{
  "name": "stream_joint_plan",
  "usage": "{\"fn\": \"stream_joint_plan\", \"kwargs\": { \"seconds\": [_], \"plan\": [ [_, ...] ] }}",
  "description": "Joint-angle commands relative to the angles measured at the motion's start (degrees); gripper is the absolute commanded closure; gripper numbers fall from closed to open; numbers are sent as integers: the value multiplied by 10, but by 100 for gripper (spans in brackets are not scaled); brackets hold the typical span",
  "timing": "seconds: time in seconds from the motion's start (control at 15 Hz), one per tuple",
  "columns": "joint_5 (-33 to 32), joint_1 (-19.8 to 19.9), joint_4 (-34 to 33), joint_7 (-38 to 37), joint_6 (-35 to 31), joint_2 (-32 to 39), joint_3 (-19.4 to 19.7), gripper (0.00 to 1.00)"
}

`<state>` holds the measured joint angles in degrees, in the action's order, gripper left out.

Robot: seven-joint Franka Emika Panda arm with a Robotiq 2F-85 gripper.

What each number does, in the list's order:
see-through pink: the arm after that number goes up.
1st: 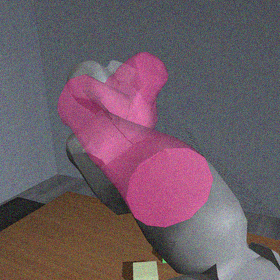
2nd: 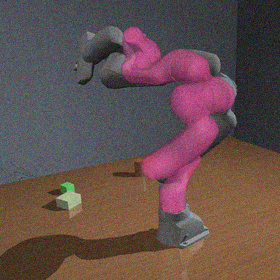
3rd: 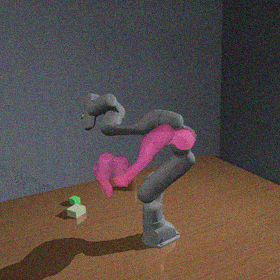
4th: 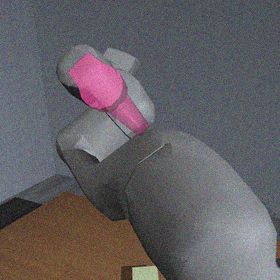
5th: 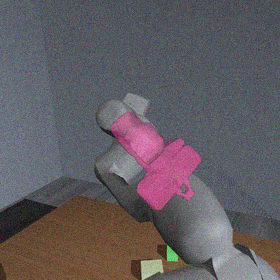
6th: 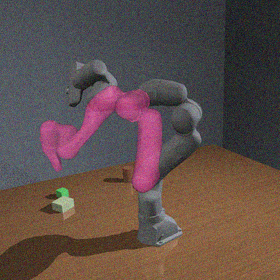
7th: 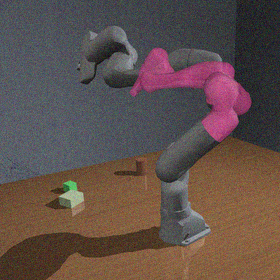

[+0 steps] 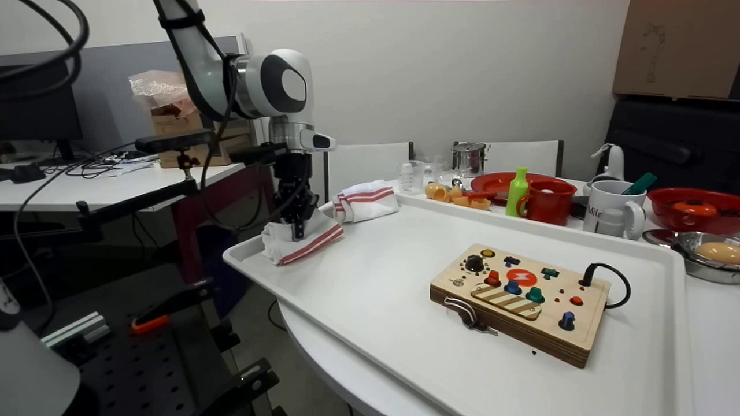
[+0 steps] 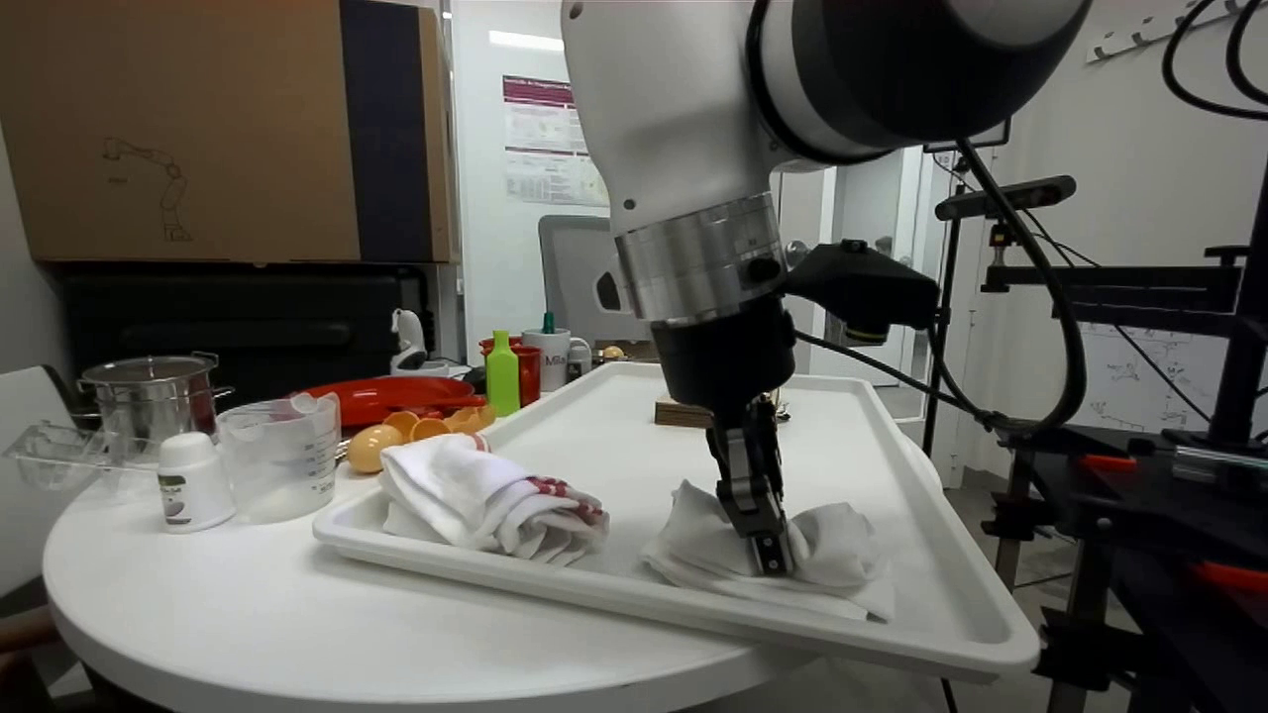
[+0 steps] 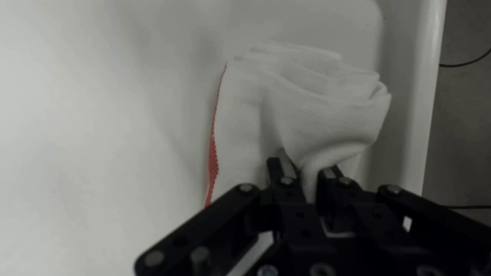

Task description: Use the white towel to wipe the table

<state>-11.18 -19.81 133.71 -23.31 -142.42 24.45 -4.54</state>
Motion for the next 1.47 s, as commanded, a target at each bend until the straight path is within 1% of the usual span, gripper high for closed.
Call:
{"fn": "stream_joint_plan", "kwargs": {
  "seconds": [0.0, 0.33, 0.93, 1.4],
  "plan": [
    [-2, -2, 34, -12, 3, -23, 5, 97],
    [-12, -2, 49, -19, 15, -28, 13, 97],
    [-88, -1, 38, -98, 13, -7, 84, 97],
    [-123, 7, 34, -143, 25, 6, 113, 97]
  ]
}}
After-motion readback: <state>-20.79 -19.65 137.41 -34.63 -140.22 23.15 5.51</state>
